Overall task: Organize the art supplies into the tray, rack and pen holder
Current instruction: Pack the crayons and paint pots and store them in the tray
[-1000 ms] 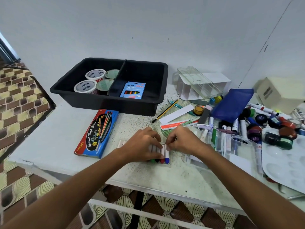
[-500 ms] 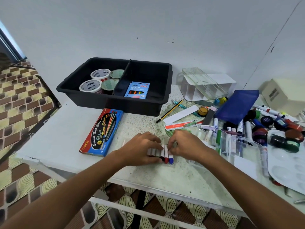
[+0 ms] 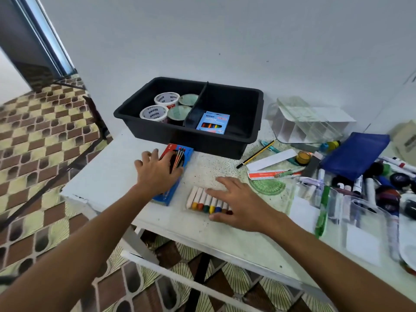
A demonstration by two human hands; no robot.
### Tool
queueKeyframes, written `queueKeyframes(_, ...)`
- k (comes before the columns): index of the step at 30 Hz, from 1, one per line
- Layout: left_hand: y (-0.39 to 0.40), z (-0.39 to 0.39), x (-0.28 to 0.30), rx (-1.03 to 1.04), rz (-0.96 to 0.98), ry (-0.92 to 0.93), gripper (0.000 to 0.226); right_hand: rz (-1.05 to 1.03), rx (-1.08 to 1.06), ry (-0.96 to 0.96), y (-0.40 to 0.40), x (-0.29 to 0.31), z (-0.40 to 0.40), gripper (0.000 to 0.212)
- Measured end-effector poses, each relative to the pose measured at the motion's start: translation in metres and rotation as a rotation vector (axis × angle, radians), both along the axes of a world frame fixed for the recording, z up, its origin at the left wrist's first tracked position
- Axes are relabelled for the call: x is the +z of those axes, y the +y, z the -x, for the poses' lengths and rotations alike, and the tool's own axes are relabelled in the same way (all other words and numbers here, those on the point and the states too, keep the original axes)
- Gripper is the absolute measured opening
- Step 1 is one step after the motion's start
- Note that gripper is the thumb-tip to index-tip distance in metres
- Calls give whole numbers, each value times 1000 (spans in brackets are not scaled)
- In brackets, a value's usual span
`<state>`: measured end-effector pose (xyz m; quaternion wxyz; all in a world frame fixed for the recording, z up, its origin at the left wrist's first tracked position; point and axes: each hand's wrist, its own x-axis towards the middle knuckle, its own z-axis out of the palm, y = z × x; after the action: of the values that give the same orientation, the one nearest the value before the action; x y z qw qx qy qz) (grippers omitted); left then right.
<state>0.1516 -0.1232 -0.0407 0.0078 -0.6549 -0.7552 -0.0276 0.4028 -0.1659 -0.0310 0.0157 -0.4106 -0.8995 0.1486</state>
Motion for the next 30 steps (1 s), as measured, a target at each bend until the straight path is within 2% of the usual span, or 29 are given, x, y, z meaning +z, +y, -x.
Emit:
queueKeyframes(2, 4, 10, -4, 19, 117, 4, 70, -14, 16, -68, -1, -7, 11, 68)
queueKeyframes(5, 4, 22, -1, -66, 163, -90, 68, -79, 44, -165, -1, -16, 20, 68)
queueKeyframes(11, 0, 58, 26, -236, 363, -106, 65, -110, 7, -156, 6, -20, 16, 78)
queueKeyframes(15, -4, 63, 25, -307, 266, -202, 66, -94, -5, -126, 8, -25, 17, 77)
queueKeyframes(18, -7, 51, 15, -367, 268, -212, 79, -99, -9, -115, 8, -26, 20, 77)
queueKeyframes(25, -10, 59, 16, -516, 236, -412, 81, -100, -13, -97, 5, -23, 20, 74)
queueKeyframes(30, -12, 59, 20, -570, 200, -422, 87, -105, -22, -88, 5, -24, 21, 73)
